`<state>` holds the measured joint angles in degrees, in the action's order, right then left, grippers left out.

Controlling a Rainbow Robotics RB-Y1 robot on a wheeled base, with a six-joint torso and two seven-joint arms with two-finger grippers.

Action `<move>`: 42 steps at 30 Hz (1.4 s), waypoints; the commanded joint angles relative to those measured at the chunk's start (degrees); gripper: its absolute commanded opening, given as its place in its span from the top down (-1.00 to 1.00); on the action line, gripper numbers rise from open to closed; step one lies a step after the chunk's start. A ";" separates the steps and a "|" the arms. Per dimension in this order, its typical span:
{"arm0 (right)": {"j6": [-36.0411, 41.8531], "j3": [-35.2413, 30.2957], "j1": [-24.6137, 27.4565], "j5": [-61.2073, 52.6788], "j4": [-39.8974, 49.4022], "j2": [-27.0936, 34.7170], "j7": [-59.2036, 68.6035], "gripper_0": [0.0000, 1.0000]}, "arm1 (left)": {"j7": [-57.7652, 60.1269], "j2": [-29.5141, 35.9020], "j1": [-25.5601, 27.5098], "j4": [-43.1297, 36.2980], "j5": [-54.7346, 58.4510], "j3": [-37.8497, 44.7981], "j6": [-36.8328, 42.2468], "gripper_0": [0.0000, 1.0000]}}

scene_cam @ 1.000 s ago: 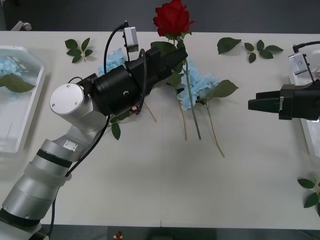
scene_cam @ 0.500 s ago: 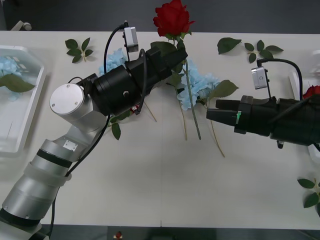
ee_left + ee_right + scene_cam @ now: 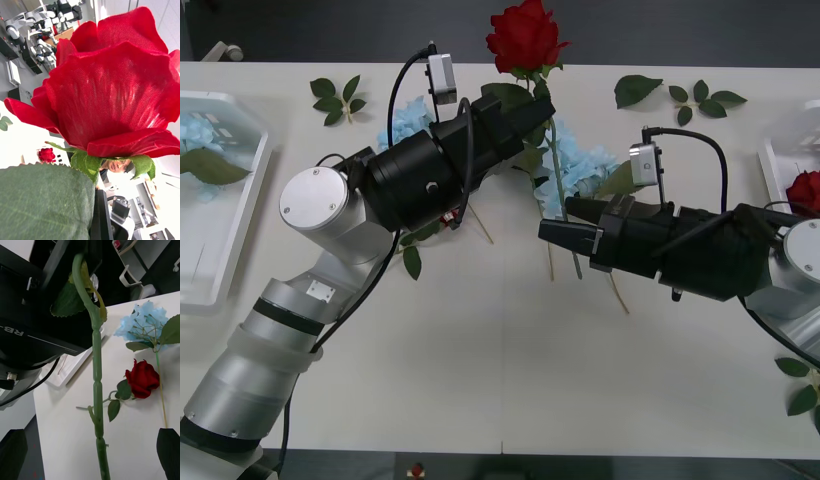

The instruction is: Put the red flowers into the right box and the blue flowers into the left box

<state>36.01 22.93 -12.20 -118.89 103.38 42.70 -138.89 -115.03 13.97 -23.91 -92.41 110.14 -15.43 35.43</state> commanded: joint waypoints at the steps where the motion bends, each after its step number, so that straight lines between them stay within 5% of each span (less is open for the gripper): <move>1: -0.24 -0.34 -1.34 2.26 0.07 -2.71 -1.73 -1.00 | -2.48 1.41 -1.84 -0.93 0.78 -0.12 -0.19 1.00; 6: -0.94 -0.34 -1.34 2.79 0.07 -3.68 -1.56 0.59 | -2.57 1.41 -1.84 -0.93 0.86 -0.12 -0.19 1.00; 9: -1.03 -0.34 -1.25 2.79 0.07 -4.38 -1.56 0.99 | -2.57 1.41 -1.75 -0.93 0.86 -0.12 -0.19 1.00; 22: -2.43 -0.34 -1.34 2.79 0.07 -4.56 -1.56 1.00 | -2.57 1.85 -1.84 -0.84 0.95 -0.12 -0.19 0.97; 23: -2.61 -0.34 -1.34 2.79 -0.02 -4.56 -1.56 1.00 | -2.66 2.03 -1.75 -0.84 0.95 -0.12 -0.19 0.72; 26: -3.05 -0.34 -1.34 2.79 0.07 -4.47 -1.56 1.00 | -2.66 3.61 -1.75 -0.93 0.95 -0.74 -0.01 -0.55; 28: -3.31 -0.34 -1.34 2.79 0.07 -4.21 -1.56 1.00 | -2.66 5.28 -1.75 -0.93 1.57 -1.09 0.69 -0.87; 36: -4.54 -0.25 -1.86 2.52 -0.02 -2.10 -1.21 1.00 | -2.74 17.59 -0.87 -0.93 8.25 -1.18 10.62 -1.00; 42: -6.74 -0.25 -3.45 2.26 -1.43 7.22 0.11 1.00 | -2.74 28.84 0.18 -0.93 9.48 -1.09 17.83 -1.00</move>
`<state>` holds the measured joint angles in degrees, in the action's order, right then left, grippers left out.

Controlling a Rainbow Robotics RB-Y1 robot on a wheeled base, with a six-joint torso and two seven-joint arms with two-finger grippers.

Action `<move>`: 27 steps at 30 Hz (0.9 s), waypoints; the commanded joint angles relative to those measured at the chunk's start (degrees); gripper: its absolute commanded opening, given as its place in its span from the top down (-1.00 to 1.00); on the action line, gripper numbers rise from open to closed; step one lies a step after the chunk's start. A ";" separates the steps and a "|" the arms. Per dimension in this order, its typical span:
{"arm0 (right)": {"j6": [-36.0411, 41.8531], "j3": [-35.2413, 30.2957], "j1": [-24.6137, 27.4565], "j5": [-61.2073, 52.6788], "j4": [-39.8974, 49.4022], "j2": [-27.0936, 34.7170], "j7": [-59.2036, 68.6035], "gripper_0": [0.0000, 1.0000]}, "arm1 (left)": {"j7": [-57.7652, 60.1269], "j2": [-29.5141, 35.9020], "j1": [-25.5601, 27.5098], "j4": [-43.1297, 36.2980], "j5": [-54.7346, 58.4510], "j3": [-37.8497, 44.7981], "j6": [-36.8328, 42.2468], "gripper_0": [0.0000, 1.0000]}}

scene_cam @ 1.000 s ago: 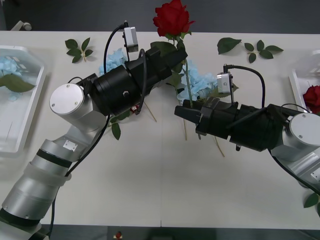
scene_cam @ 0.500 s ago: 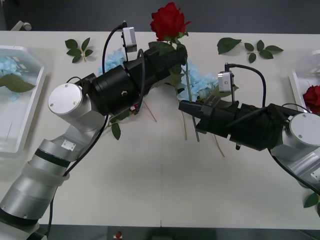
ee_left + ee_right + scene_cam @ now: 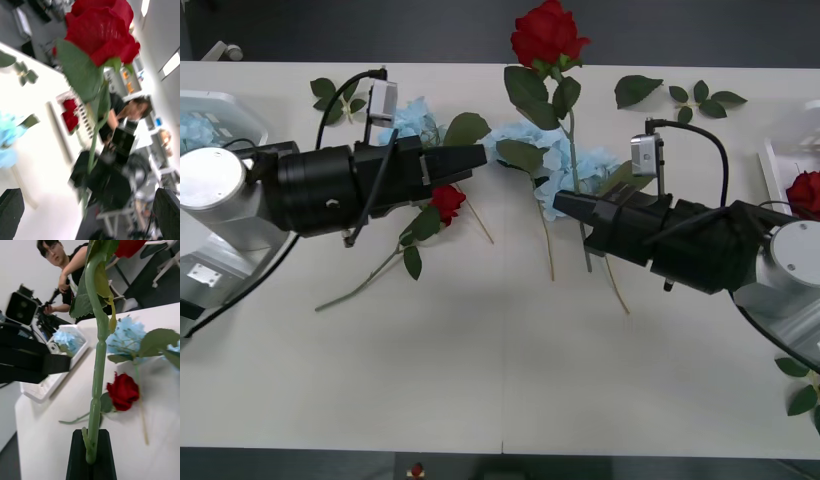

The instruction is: Put the red flowers into the right box and the blue flowers into the left box

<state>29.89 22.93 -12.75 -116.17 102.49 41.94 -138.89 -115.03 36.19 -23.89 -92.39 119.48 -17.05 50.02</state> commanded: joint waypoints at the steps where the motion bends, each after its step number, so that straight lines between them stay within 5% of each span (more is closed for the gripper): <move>1: -0.45 -0.25 -3.51 -0.37 -1.86 10.71 0.37 1.00 | -2.65 8.72 0.16 -0.95 -0.65 0.52 4.48 -1.00; 9: 5.00 -0.17 -7.64 -1.34 -16.62 26.88 1.25 1.00 | -2.65 17.07 -0.19 -0.95 -13.31 1.49 10.98 -1.00; 16: 6.49 1.42 -7.38 -1.25 -26.20 34.87 1.16 1.00 | -2.12 17.42 -0.89 -0.95 -30.27 1.67 12.91 -1.00; 27: 2.54 3.00 -5.80 0.51 -41.67 36.72 0.72 1.00 | 6.40 8.98 -1.24 -0.69 -54.79 1.67 10.36 -1.00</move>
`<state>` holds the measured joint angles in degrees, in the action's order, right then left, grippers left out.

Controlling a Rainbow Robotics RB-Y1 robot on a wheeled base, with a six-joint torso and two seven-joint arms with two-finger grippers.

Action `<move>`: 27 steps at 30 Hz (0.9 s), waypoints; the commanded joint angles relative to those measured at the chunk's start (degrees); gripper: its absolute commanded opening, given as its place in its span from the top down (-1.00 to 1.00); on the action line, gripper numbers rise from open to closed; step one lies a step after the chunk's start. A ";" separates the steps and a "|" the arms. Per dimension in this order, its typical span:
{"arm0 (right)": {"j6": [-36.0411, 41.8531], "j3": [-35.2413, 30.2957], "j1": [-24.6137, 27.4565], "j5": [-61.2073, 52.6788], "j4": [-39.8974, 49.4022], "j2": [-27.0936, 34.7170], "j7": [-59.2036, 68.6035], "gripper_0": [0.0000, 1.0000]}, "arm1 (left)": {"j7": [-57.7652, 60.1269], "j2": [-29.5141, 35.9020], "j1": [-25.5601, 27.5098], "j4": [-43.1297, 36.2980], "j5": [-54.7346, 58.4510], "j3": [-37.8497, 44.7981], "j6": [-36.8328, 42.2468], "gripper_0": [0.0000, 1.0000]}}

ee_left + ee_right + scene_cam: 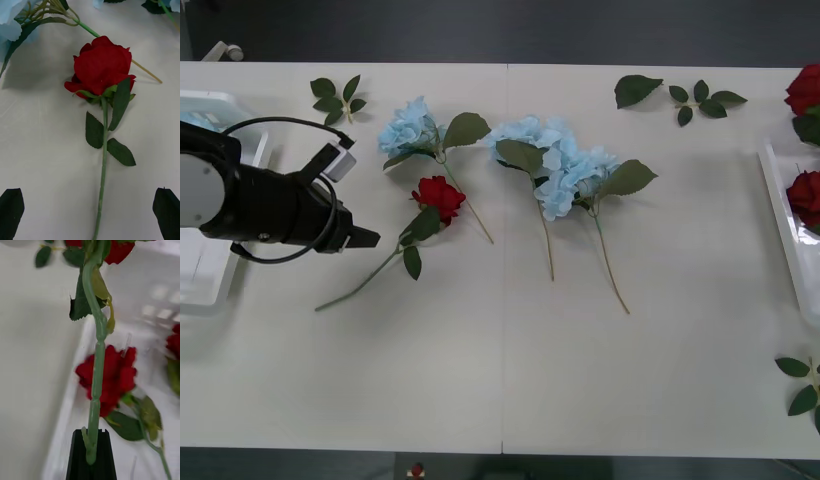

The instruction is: Put the red flowers into the right box and the blue flowers into the left box

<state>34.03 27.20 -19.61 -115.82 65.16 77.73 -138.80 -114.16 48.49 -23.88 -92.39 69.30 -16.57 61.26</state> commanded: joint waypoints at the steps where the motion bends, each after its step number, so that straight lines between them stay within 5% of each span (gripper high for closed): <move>1: -2.39 -1.27 1.07 0.42 -6.01 0.41 0.55 1.00 | 6.50 -4.46 -1.35 -0.77 -6.20 1.19 -1.32 -1.00; 16: -13.29 -1.27 0.36 10.26 -17.08 -6.53 0.46 0.99 | 36.56 -16.94 -4.77 0.02 -20.61 1.28 -10.02 -1.00; 21: -12.32 -1.36 0.10 14.66 -17.26 -6.62 0.55 -0.13 | 48.07 -19.93 -8.03 4.94 -25.36 1.28 -13.36 -1.00; 27: -7.13 -1.27 -1.39 16.50 -16.56 -5.66 0.29 -0.76 | 53.78 -22.47 -12.33 13.38 -30.98 1.28 -19.16 -1.00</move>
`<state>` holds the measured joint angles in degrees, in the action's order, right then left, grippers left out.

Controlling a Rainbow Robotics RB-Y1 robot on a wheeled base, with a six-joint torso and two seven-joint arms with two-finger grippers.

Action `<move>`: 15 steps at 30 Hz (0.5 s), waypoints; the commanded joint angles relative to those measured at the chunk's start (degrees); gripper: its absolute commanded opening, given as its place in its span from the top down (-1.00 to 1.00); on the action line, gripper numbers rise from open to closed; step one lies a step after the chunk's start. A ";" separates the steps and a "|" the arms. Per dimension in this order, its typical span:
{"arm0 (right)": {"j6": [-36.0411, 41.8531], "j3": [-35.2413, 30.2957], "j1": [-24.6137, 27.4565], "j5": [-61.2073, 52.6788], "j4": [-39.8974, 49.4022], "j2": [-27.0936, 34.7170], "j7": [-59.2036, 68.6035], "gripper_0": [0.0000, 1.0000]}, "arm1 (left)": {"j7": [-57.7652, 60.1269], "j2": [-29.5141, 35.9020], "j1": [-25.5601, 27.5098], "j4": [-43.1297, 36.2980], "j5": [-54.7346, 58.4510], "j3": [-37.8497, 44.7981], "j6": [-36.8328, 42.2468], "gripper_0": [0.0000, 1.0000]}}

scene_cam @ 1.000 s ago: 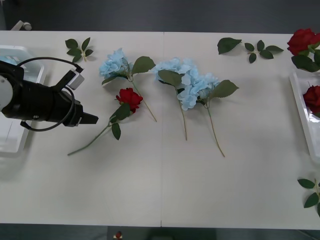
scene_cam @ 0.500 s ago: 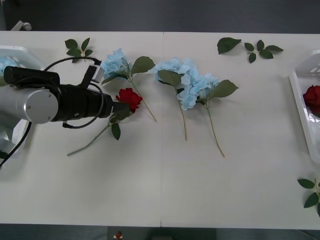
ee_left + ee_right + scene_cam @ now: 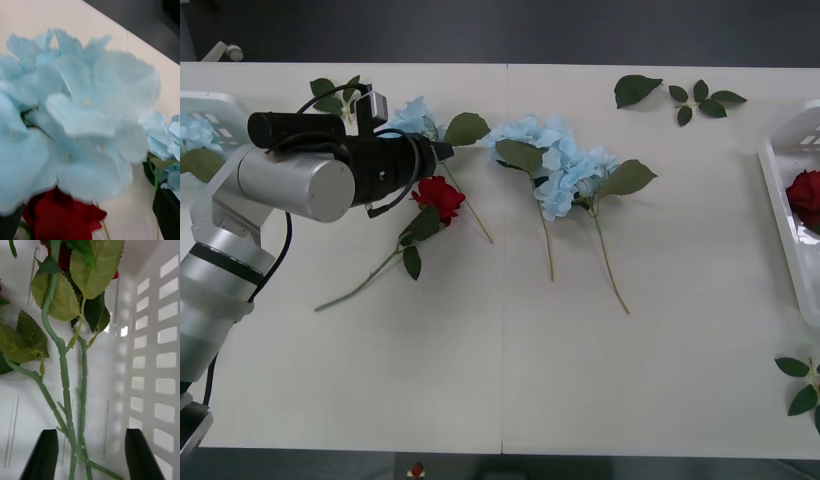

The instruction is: Put the red flowers into the right box and the blue flowers into the left box

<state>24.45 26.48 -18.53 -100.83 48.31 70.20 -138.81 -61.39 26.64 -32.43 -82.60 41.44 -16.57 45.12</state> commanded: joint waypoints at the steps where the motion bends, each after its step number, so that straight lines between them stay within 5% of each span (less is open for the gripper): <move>1: 4.03 -0.64 -3.00 2.92 0.38 2.22 0.20 -0.86 | 2.06 -0.62 -4.31 4.82 -4.26 1.28 -3.81 -1.00; 9: 16.68 -0.64 -6.17 -2.53 7.50 6.09 1.43 -0.95 | 9.80 -0.71 -5.27 9.65 -11.64 2.16 -6.45 -1.00; 15: 21.43 -0.64 -6.43 -10.17 20.68 9.43 11.28 -0.96 | 13.49 -1.24 -5.98 12.82 -16.48 2.16 -7.50 -1.00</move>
<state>46.27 26.48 -23.97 -110.32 63.49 76.43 -134.59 -50.74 25.39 -36.32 -70.46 26.70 -14.89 38.77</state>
